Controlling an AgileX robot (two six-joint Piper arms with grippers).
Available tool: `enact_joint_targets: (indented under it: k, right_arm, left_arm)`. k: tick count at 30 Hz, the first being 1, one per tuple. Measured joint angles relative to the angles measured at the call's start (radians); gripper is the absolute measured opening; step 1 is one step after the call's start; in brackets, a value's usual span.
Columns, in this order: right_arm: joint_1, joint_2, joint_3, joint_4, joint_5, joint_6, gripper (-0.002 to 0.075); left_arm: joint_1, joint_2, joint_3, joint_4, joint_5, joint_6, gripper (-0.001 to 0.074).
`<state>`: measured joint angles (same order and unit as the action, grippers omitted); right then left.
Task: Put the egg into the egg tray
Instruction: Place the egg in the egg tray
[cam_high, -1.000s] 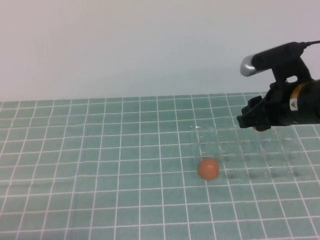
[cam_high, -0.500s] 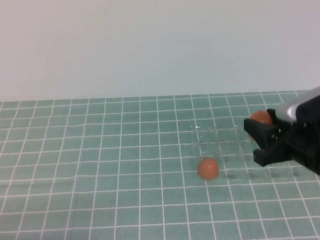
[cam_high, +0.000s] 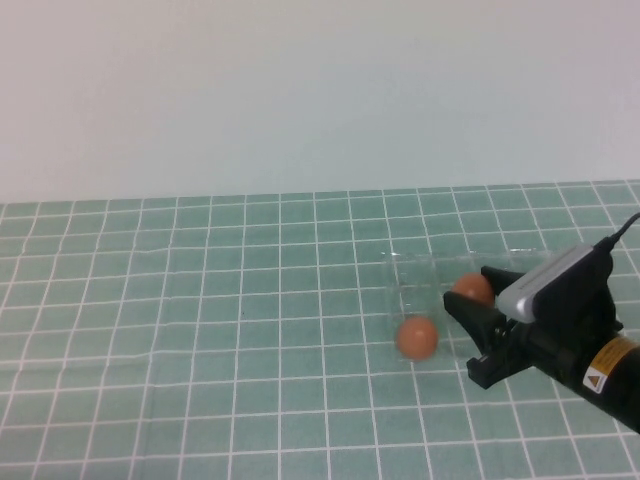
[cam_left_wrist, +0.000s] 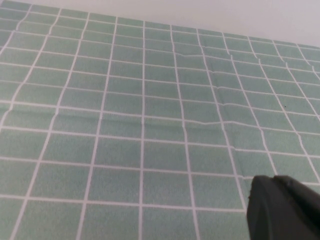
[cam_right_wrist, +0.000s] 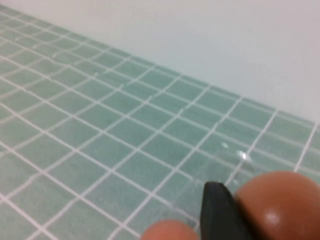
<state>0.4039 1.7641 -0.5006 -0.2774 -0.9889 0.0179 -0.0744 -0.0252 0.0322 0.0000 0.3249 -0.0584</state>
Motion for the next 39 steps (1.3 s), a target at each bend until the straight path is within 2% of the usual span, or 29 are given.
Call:
enact_joint_targets:
  k: [14,28,39]
  right_arm:
    - [0.000,0.181,-0.002,0.043,-0.121,-0.004,0.0347]
    - [0.000,0.224,-0.002,0.045,-0.150,0.000,0.0352]
    - [0.000,0.224,-0.002,0.045,-0.150,0.006,0.0441]
  left_arm:
    - [0.000,0.000,0.000,0.000,0.000,0.000,-0.0001]
    - [0.000,0.000,0.000,0.000,0.000,0.000,-0.0001]
    - [0.000,0.000,0.000,0.000,0.000,0.000,-0.0001]
